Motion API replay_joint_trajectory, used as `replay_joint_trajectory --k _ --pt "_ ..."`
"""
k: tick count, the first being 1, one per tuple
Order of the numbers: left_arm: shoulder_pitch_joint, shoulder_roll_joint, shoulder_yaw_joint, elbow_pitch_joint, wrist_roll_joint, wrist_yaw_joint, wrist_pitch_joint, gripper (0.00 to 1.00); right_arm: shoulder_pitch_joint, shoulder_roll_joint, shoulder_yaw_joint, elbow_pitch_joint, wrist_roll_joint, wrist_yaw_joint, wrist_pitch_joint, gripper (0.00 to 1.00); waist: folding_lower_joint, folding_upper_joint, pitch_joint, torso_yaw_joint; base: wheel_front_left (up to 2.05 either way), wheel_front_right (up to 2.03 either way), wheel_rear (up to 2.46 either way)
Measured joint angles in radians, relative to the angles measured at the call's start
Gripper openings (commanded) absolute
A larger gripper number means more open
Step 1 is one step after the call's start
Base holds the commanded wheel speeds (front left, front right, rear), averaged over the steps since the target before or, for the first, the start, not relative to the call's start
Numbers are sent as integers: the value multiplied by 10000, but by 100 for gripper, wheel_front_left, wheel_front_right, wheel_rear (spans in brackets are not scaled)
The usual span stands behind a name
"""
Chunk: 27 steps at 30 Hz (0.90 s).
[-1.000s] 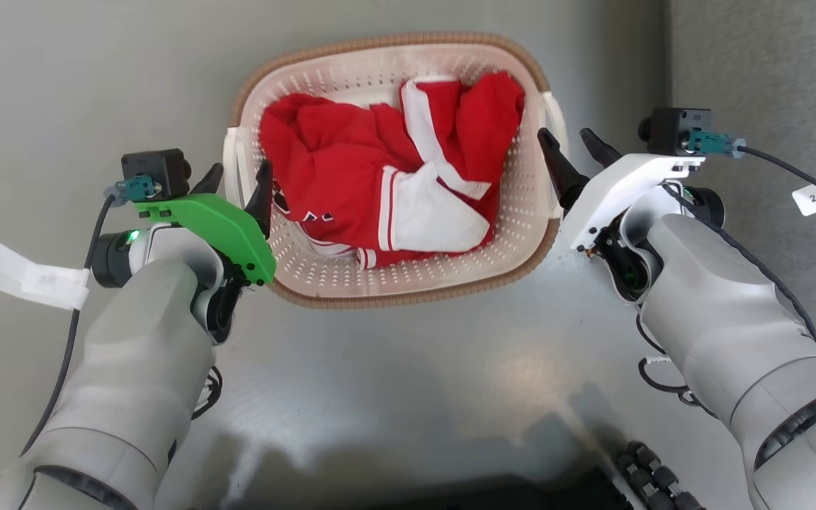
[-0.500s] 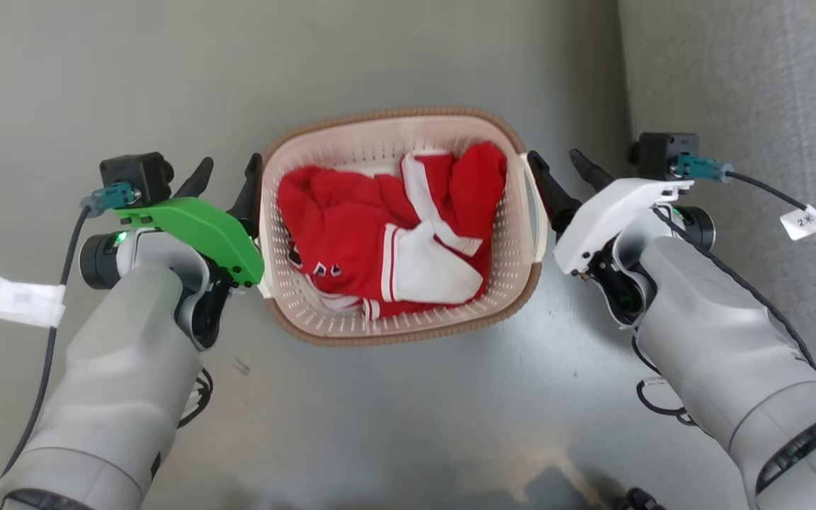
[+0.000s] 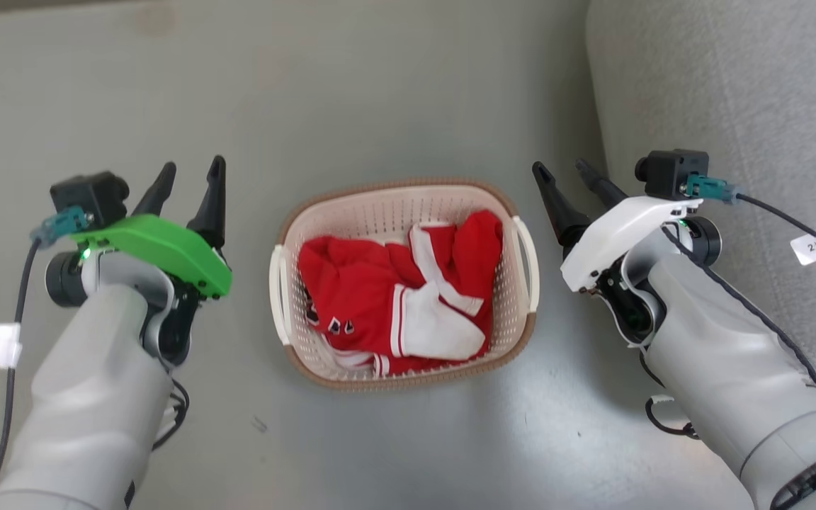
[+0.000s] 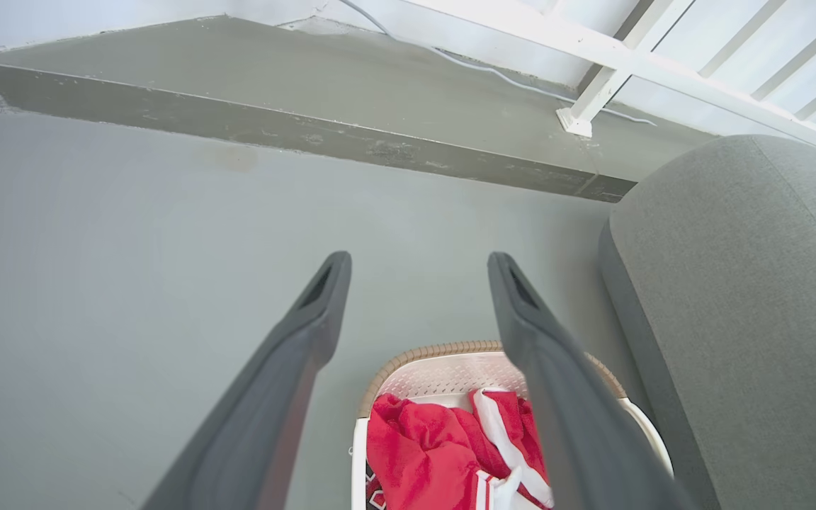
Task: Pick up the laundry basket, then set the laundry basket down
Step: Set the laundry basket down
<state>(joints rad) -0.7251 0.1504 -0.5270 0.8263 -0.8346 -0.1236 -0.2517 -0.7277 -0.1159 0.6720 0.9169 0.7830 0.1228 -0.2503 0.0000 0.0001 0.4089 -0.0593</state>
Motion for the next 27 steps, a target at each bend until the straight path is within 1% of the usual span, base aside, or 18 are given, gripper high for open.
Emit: replay_joint_trajectory --k 4,5,8,9,11,13,15,17,19,22,27 --pt "556 8 311 -472 368 23 0 100 337 -50 -307 -529 -357 -42 0 100 0 0 -516 7 0 0 0" --pt "709 10 389 -604 497 36 0 100 436 -48 -376 -656 -447 -102 0 100 0 0 -643 8 0 0 0" --pt "1142 6 688 -1045 690 148 0 100 758 -50 -579 -1037 -658 -127 0 100 0 0 -1028 13 0 0 0" --pt "1267 6 786 -1193 748 153 0 100 873 -54 -648 -1170 -736 -201 0 100 0 0 -1155 15 0 0 0" --pt "1547 -8 997 -1521 955 157 0 100 1127 -79 -838 -1450 -888 -209 0 100 0 0 -1413 22 0 0 0" --pt "1867 -63 1388 -1939 1014 157 0 100 1405 -115 -982 -1726 -1106 -341 0 100 0 0 -1671 32 0 0 0" --pt "2151 -77 1662 -2286 1101 157 0 100 1694 -121 -1126 -1979 -1260 -376 0 100 0 0 -1925 43 0 0 0" --pt "2466 -94 1871 -2600 1244 157 0 100 2012 -130 -1300 -2196 -1358 -466 0 100 0 0 -2183 56 0 0 0" --pt "2625 -111 1948 -2727 1298 157 0 100 2176 -151 -1400 -2316 -1417 -477 0 100 0 0 -2310 64 0 0 0" --pt "3113 -194 2130 -3166 1592 190 0 100 2611 -240 -1628 -2614 -1639 -662 0 100 -1 -1 -2678 97 0 0 0" --pt "3833 -274 2587 -3814 2031 435 0 100 2964 -222 -2002 -3409 -1998 -995 0 100 -1 0 -3178 170 0 0 0"
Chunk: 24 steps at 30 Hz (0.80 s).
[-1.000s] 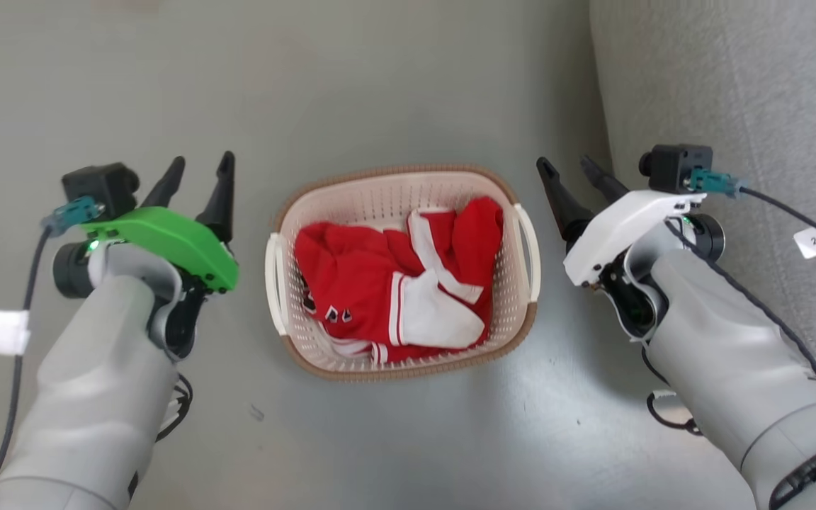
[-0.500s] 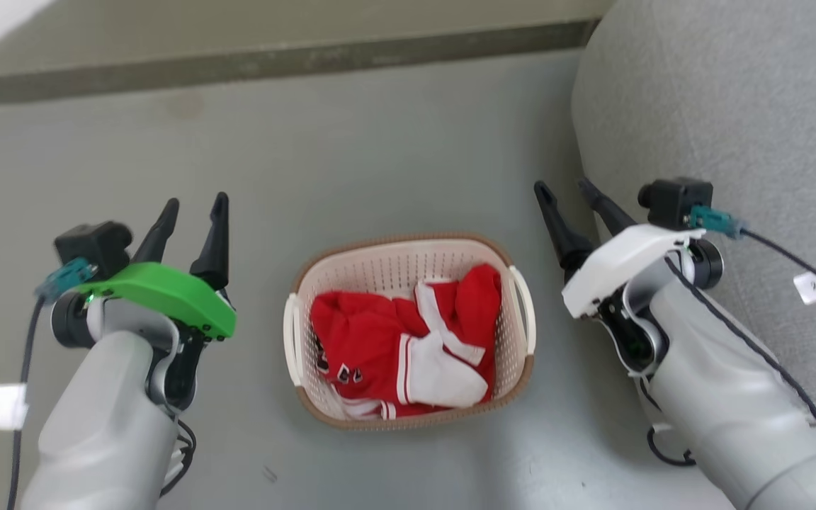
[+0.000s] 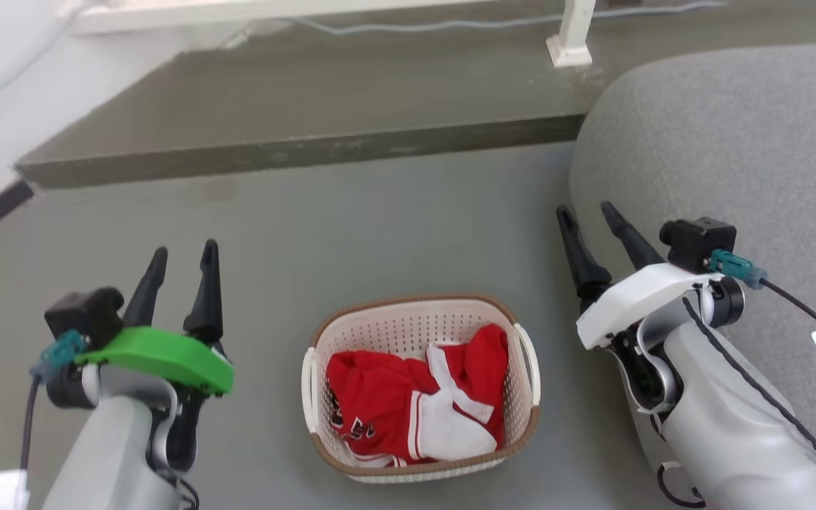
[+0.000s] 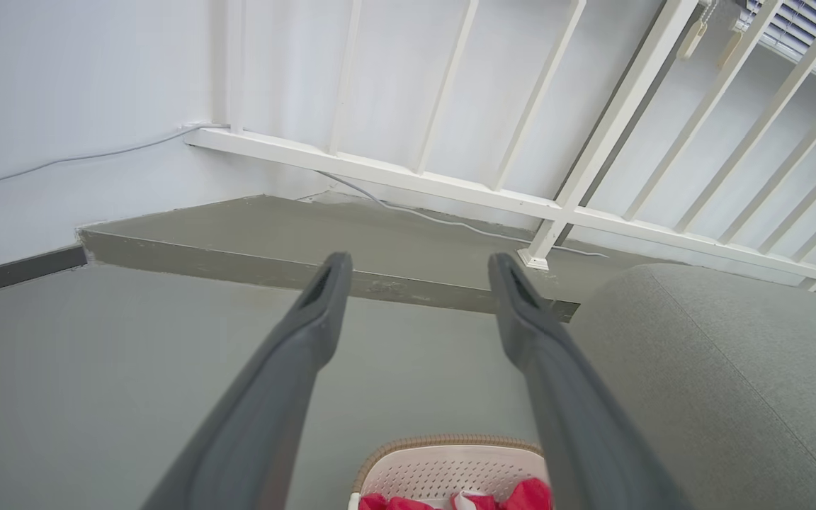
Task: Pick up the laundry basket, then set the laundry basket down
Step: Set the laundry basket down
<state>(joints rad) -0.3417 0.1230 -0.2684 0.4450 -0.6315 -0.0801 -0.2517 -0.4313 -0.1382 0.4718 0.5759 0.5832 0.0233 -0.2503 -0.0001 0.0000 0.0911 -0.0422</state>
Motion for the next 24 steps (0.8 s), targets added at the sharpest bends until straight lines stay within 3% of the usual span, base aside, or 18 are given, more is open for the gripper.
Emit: replay_joint_trajectory --k 15,24 --pt "1491 -226 566 -1400 1089 115 0 100 1249 -69 -861 -1695 -1221 -754 0 100 0 0 -401 126 0 0 0" --pt "1947 -387 736 -1845 1455 111 0 100 1789 13 -1058 -2150 -1555 -777 0 100 0 0 -400 123 0 0 0"
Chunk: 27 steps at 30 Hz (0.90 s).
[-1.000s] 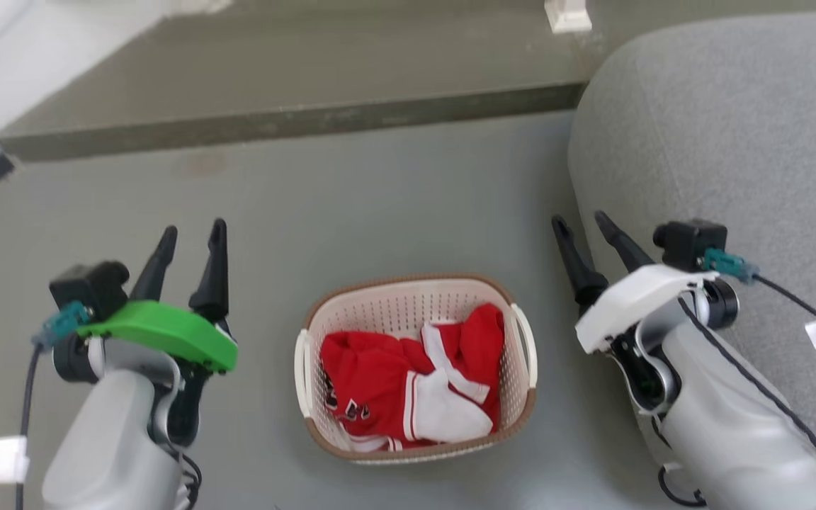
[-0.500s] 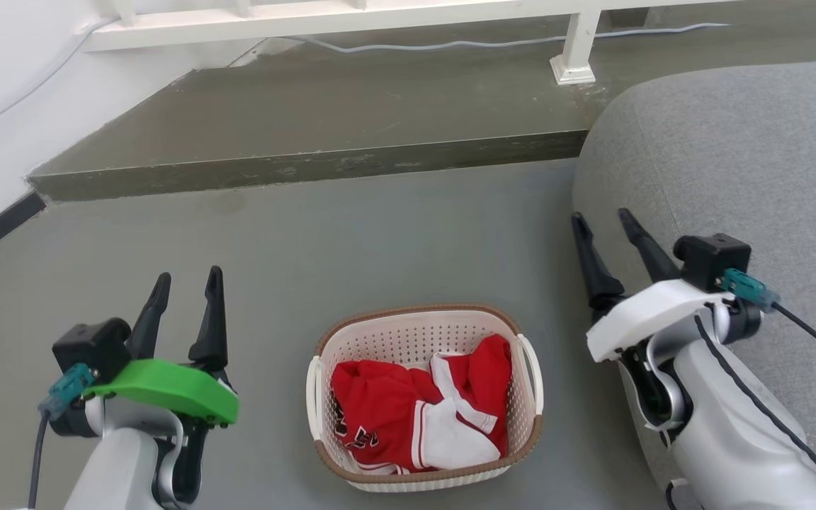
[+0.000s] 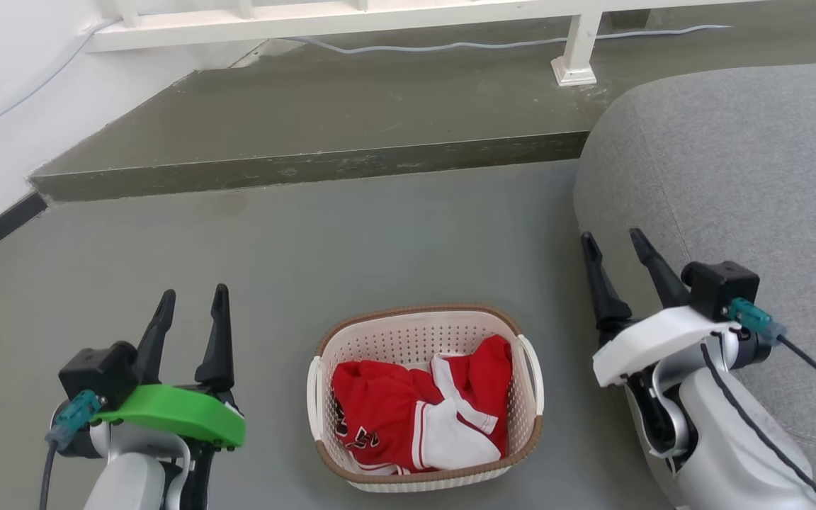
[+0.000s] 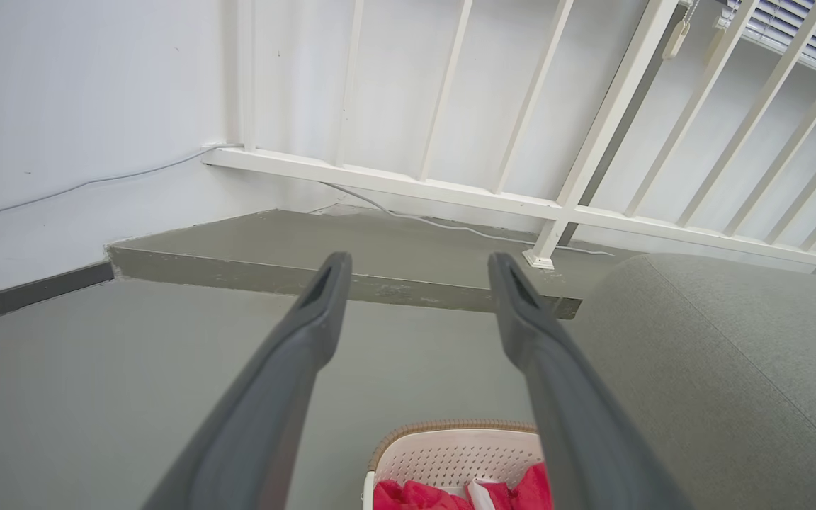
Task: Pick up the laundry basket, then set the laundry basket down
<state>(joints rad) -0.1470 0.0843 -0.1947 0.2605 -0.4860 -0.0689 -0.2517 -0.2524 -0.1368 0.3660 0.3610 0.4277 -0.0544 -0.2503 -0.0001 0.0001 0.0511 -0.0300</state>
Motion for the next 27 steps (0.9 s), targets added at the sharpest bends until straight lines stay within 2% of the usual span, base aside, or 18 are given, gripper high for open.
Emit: replay_joint_trajectory --k 26,27 --pt "661 -297 284 -464 508 -117 0 100 637 155 -286 -487 -606 148 0 100 0 0 18 28 0 0 0" --pt "670 -301 291 -468 508 -159 0 0 662 165 -303 -497 -608 150 0 0 0 0 18 27 0 0 0"
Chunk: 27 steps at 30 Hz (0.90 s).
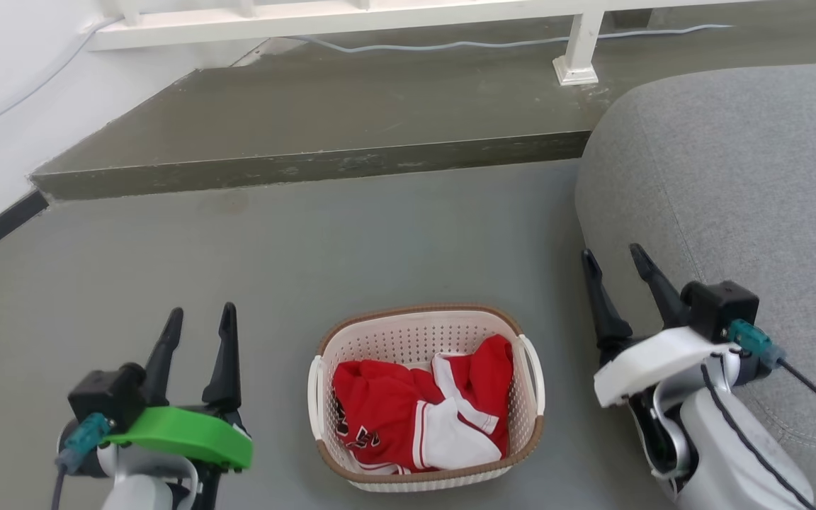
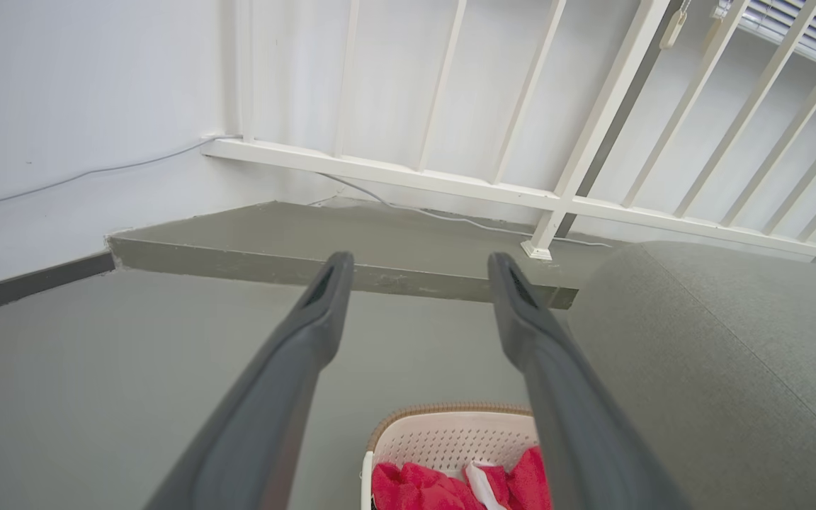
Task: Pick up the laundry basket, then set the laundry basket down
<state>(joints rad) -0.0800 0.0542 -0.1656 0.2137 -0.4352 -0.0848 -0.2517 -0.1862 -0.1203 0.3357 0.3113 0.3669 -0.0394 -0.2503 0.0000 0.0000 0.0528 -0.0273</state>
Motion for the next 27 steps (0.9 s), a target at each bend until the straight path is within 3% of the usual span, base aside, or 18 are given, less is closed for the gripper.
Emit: replay_joint_trajectory --k 10,27 --pt "276 -127 -13 583 -270 -17 117 0 667 148 -44 497 222 -2 50 0 0 0 -14 6 0 0 0" --pt "275 -132 351 637 -2167 -33 662 0 668 242 -696 391 2334 224 575 0 0 0 -99 52 0 0 0"
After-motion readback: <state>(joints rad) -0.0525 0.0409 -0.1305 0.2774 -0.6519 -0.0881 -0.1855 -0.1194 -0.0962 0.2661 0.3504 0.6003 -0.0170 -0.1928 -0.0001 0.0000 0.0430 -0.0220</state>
